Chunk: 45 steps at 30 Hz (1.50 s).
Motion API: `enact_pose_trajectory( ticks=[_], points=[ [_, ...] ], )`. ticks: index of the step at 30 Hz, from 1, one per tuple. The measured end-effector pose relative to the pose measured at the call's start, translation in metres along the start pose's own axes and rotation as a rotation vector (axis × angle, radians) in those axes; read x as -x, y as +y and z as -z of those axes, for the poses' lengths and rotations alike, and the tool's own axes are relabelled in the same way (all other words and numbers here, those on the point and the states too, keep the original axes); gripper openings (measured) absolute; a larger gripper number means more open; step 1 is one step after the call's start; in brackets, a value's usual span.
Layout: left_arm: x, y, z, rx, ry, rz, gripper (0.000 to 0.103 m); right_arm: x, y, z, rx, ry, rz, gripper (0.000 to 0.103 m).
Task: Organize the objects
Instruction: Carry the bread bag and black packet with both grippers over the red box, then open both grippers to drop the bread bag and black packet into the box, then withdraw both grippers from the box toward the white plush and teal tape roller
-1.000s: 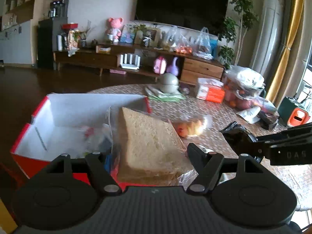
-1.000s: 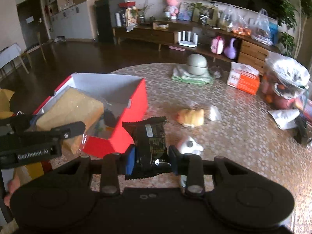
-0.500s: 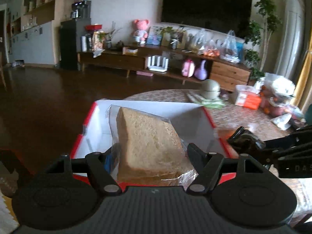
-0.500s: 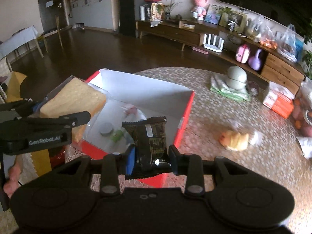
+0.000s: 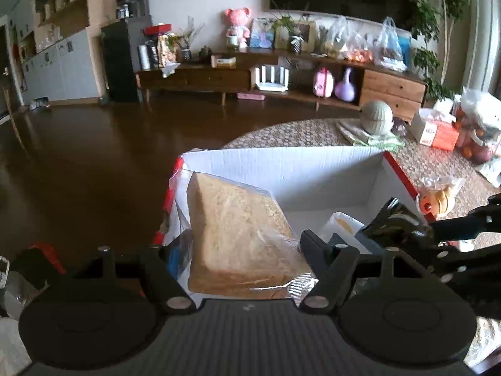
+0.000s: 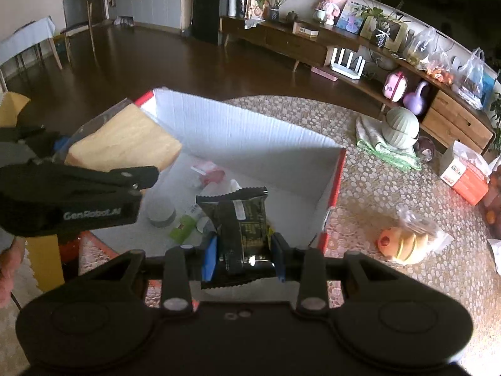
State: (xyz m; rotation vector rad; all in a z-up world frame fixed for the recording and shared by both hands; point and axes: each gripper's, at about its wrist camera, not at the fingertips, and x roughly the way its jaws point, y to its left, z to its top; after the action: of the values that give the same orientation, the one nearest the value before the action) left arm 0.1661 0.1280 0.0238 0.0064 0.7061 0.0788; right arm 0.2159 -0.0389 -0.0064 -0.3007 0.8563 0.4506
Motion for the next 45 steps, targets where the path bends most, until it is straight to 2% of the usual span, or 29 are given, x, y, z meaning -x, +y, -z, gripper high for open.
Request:
enact_pose_trajectory(
  ticks=[6,10,19,23,27,35,38,45],
  points=[
    [-0.027,-0.009,-0.003,-0.043,0.05,0.004,0.074,-0.019,0.003,0.009,0.015,0.039,0.016,0.036],
    [-0.042,-0.007,0.0,-0.031,0.116,0.011,0.074,-0.023,0.002,0.012,0.002,0.047,0.004,0.036],
    [-0.064,-0.007,0.006,-0.029,0.227,0.027,0.074,-0.02,-0.003,0.013,-0.022,0.036,-0.024,0.044],
    [-0.063,-0.005,0.009,-0.015,0.225,0.016,0.075,-0.012,-0.01,0.014,-0.047,0.026,-0.04,0.047],
    [-0.059,-0.003,0.011,-0.002,0.218,0.012,0.075,0.003,-0.016,0.017,-0.064,0.0,-0.063,0.058],
    [-0.046,-0.002,0.011,0.01,0.2,-0.01,0.076,0.036,-0.025,0.022,-0.083,-0.05,-0.096,0.062],
    [-0.039,0.0,0.008,0.017,0.173,-0.021,0.084,0.05,-0.029,0.027,-0.095,-0.068,-0.111,0.062],
    [-0.016,0.002,0.0,0.037,0.129,-0.008,0.085,0.094,-0.047,0.047,-0.102,-0.123,-0.14,0.067]
  ],
)
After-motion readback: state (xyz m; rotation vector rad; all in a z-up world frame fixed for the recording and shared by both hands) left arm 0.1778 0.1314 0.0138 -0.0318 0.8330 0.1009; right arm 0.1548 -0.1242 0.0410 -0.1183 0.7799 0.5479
